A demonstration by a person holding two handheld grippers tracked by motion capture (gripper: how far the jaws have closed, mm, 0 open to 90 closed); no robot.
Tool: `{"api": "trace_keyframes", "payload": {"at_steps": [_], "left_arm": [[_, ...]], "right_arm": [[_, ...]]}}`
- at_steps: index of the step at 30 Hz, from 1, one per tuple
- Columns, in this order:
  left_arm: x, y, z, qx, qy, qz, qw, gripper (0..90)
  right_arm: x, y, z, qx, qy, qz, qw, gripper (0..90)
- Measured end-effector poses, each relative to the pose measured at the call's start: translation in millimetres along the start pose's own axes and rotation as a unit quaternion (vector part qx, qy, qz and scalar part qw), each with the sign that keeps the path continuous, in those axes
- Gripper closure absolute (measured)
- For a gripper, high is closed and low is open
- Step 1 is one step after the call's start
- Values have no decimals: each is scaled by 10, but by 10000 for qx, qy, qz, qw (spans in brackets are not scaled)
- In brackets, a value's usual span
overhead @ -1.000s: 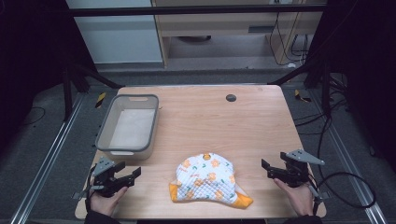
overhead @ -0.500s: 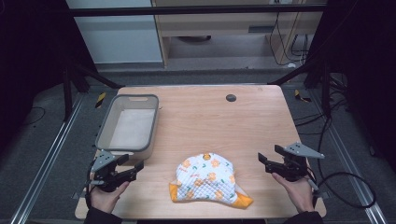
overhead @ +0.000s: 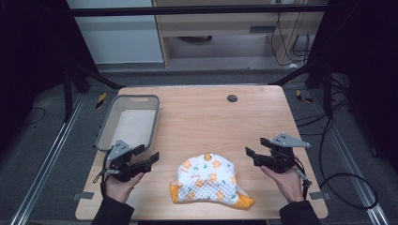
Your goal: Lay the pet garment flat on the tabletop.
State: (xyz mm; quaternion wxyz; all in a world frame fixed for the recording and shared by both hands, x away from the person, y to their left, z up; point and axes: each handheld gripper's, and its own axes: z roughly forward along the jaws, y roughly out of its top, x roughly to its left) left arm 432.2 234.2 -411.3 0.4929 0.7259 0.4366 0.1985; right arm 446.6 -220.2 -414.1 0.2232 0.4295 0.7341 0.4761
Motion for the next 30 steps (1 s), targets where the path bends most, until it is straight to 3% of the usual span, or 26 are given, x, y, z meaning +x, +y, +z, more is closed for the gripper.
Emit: {"api": "trace_keyframes", "payload": {"at_steps": [10, 19, 25, 30], "left_arm": [[-219, 8, 343, 404, -268, 185, 9987, 340], [-396, -100, 647, 900, -506, 396, 9939, 356], [-442, -180, 796, 1129, -624, 402, 9908, 372], [-466, -216, 869, 1302, -715, 437, 9879, 415]], "right_arm": [[177, 19, 239, 208, 414, -103, 9989, 342], [289, -97, 460, 566, 650, -217, 9960, 390], [317, -180, 538, 737, 762, -207, 9942, 426], [344, -261, 626, 1009, 903, -258, 9905, 465]]}}
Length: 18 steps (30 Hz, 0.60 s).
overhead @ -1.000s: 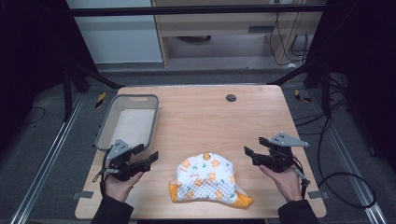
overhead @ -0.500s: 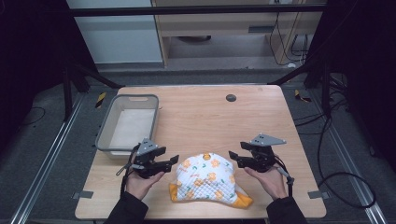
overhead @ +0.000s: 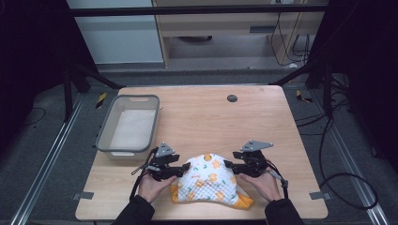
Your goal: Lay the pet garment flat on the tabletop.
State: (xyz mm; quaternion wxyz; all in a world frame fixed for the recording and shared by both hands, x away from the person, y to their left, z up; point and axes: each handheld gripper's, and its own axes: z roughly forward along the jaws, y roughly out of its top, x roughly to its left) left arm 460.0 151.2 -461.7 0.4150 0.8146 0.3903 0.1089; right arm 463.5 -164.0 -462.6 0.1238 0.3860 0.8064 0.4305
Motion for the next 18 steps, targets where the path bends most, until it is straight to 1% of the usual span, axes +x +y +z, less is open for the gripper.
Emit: {"api": "trace_keyframes", "payload": {"at_steps": [3, 6, 8, 9, 10, 11, 12, 15, 18], "left_arm": [[-2, -15, 32, 92, -67, -19, 9999, 459], [13, -44, 72, 191, -185, -137, 9996, 519], [20, -60, 99, 273, -240, -168, 9992, 552], [20, -72, 116, 298, -286, -198, 9989, 575], [18, -77, 125, 312, -313, -200, 9988, 606], [7, -85, 142, 349, -350, -160, 9986, 633], [-7, -91, 156, 398, -332, -97, 9986, 657], [-29, -102, 181, 458, -322, -64, 9984, 706], [-31, -106, 188, 481, -366, -46, 9982, 790]], "right_arm": [[12, -30, 39, 111, 97, 3, 9999, 502], [18, -59, 78, 220, 158, -14, 9996, 566], [28, -68, 93, 281, 249, 3, 9993, 603], [31, -71, 100, 287, 262, -25, 9992, 622], [40, -72, 104, 304, 288, -34, 9991, 648], [43, -73, 107, 320, 294, -44, 9990, 665], [48, -77, 114, 372, 312, -57, 9988, 699], [58, -87, 129, 462, 336, -83, 9983, 763], [77, -87, 138, 555, 359, -85, 9978, 813]]}}
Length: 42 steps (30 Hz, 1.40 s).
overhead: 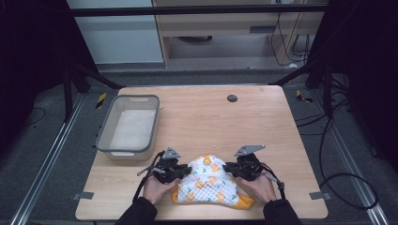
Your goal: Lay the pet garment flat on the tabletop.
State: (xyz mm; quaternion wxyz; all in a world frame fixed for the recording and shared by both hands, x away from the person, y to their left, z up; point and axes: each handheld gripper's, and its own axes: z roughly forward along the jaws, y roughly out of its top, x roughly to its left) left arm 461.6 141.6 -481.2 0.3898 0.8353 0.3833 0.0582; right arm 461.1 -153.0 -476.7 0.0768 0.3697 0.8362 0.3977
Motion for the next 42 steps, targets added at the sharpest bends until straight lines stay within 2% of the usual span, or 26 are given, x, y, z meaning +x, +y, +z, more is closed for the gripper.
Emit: {"api": "trace_keyframes", "payload": {"at_steps": [5, 12, 14, 18, 19, 20, 23, 24, 25, 26, 29, 31, 33, 35, 36, 37, 38, 40, 42], "left_arm": [[-7, 9, -68, -139, -41, -2, 9999, 872], [-67, 70, -233, -442, 24, 147, 9989, 892], [-112, 118, -337, -666, 54, 243, 9975, 892], [-165, 184, -483, -903, 65, 373, 9952, 892], [-189, 213, -549, -1008, 76, 420, 9940, 893], [-189, 213, -549, -1008, 76, 420, 9940, 892], [-247, 307, -716, -1270, 119, 551, 9903, 892], [-259, 352, -761, -1385, 122, 559, 9887, 892], [-259, 352, -761, -1385, 122, 559, 9887, 892], [-270, 432, -800, -1490, 233, 632, 9865, 892], [-244, 553, -795, -1611, 462, 709, 9833, 891], [-200, 653, -756, -1730, 600, 667, 9808, 889], [-131, 769, -676, -1859, 882, 641, 9765, 883], [-60, 851, -586, -1917, 1088, 568, 9737, 853], [-60, 851, -586, -1917, 1088, 568, 9737, 768], [28, 906, -487, -1919, 1247, 412, 9726, 710], [66, 916, -456, -1859, 1275, 330, 9737, 696], [118, 899, -438, -1835, 1344, 243, 9735, 582], [153, 856, -456, -1787, 1377, 196, 9740, 496]], "right_arm": [[21, 9, -38, -88, -6, -51, 9999, 836], [58, 66, -218, -571, -62, -121, 9983, 840], [69, 93, -265, -701, -94, -188, 9973, 840], [130, 161, -387, -964, -101, -244, 9950, 841], [153, 183, -429, -1045, -99, -281, 9941, 841], [191, 221, -495, -1153, -114, -360, 9926, 841], [241, 281, -597, -1370, -119, -420, 9896, 840], [262, 319, -645, -1486, -178, -480, 9876, 840], [262, 319, -645, -1486, -178, -480, 9876, 840], [272, 407, -704, -1747, -308, -508, 9828, 838], [242, 511, -706, -1928, -496, -500, 9787, 837], [186, 601, -662, -2053, -659, -466, 9754, 836], [103, 690, -581, -2161, -924, -460, 9709, 832], [-8, 772, -473, -2204, -1151, -346, 9680, 812], [-8, 772, -473, -2204, -1151, -346, 9680, 812], [-130, 837, -342, -2108, -1414, -204, 9670, 748], [-163, 847, -309, -2063, -1485, -172, 9670, 720], [-220, 848, -281, -1963, -1607, -116, 9672, 676], [-235, 822, -328, -1958, -1613, -136, 9672, 635]]}}
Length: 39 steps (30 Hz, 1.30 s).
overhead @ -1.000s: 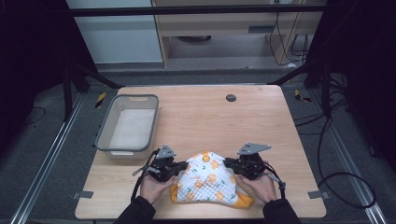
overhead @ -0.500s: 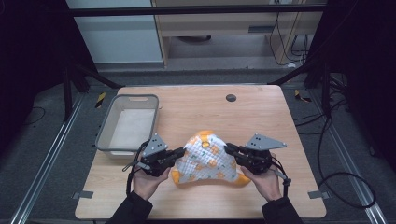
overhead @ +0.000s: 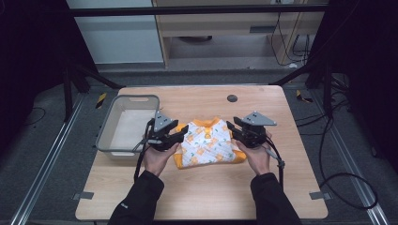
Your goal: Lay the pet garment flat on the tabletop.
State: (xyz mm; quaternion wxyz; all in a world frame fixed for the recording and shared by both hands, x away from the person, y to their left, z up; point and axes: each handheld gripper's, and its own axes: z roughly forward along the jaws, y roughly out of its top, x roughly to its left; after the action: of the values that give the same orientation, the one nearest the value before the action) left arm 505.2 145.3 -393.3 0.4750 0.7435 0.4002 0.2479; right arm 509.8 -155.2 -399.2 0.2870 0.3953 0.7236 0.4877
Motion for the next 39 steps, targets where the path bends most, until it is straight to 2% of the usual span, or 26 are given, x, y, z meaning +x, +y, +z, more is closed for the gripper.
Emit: {"api": "trace_keyframes", "payload": {"at_steps": [4, 8, 9, 11, 13, 17, 22, 23, 25, 26, 28, 29, 33, 36, 39], "left_arm": [[69, -80, -148, -122, -10, -33, 9999, 401], [99, -133, -277, -72, -47, 65, 9999, 344], [114, -205, -370, 34, -95, 147, 9998, 332], [129, -297, -445, 120, -144, 139, 9997, 324], [142, -393, -495, 233, -158, 163, 9995, 318], [135, -574, -526, 406, -186, 153, 9989, 313], [98, -783, -446, 617, -254, 104, 9977, 311], [86, -809, -410, 742, -267, 137, 9968, 311], [57, -863, -340, 826, -265, 166, 9961, 311], [49, -877, -314, 873, -277, 196, 9956, 313], [18, -917, -238, 1007, -251, 312, 9941, 315], [4, -937, -193, 1139, -249, 395, 9924, 317], [-51, -979, -87, 1328, -215, 605, 9891, 327], [-89, -995, -34, 1373, -258, 648, 9881, 334], [-120, -1019, 26, 1472, -396, 613, 9864, 365]], "right_arm": [[-52, 2, -201, -14, 58, -89, 9999, 564], [-78, -22, -401, -5, 130, -188, 9997, 487], [-85, -49, -463, 16, 173, -208, 9996, 471], [-95, -100, -527, 41, 205, -254, 9995, 448], [-115, -202, -591, 133, 275, -226, 9993, 435], [-131, -426, -610, 431, 346, -219, 9982, 409], [-111, -655, -564, 683, 479, -218, 9963, 399], [-108, -689, -551, 706, 484, -204, 9961, 399], [-103, -767, -513, 827, 510, -195, 9951, 399], [-94, -824, -472, 976, 502, -213, 9937, 400], [-89, -881, -421, 1077, 496, -221, 9927, 407], [-88, -908, -390, 1143, 520, -253, 9918, 408], [-75, -1000, -289, 1305, 560, -285, 9895, 426], [-56, -1060, -216, 1504, 567, -349, 9864, 436], [-38, -1090, -144, 1593, 618, -417, 9844, 469]]}}
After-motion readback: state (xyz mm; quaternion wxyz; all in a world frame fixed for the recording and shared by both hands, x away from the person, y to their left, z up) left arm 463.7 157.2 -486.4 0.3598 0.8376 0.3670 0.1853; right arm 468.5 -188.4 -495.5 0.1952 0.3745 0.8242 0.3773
